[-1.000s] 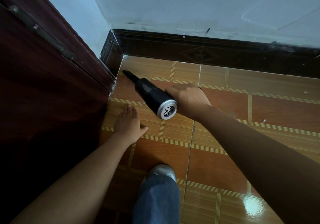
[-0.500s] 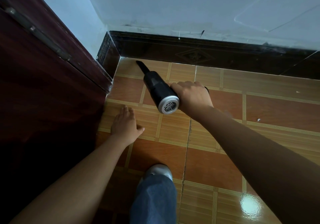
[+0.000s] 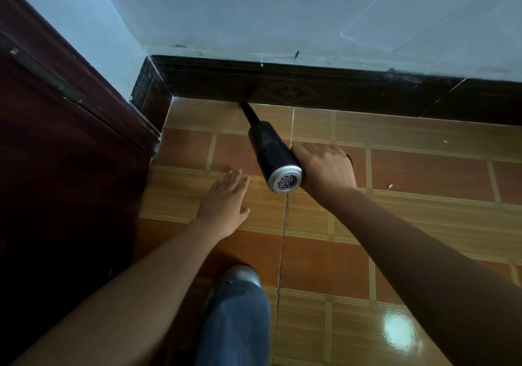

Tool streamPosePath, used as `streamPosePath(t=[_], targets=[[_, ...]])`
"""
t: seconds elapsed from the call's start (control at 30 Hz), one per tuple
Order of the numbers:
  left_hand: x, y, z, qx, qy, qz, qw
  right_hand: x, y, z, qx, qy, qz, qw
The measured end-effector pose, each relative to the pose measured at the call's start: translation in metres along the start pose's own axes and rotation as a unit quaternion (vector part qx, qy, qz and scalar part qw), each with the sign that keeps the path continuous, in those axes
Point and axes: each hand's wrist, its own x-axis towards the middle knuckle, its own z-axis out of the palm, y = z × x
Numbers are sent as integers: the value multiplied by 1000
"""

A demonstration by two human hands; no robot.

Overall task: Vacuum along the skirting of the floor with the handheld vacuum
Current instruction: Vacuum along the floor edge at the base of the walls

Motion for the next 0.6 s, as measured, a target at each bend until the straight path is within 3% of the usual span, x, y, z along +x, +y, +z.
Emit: streamPosePath(t=[0.6], targets=[[10,42,-2,77,-84,-10,993,-58,48,-35,-70,7,68,995]])
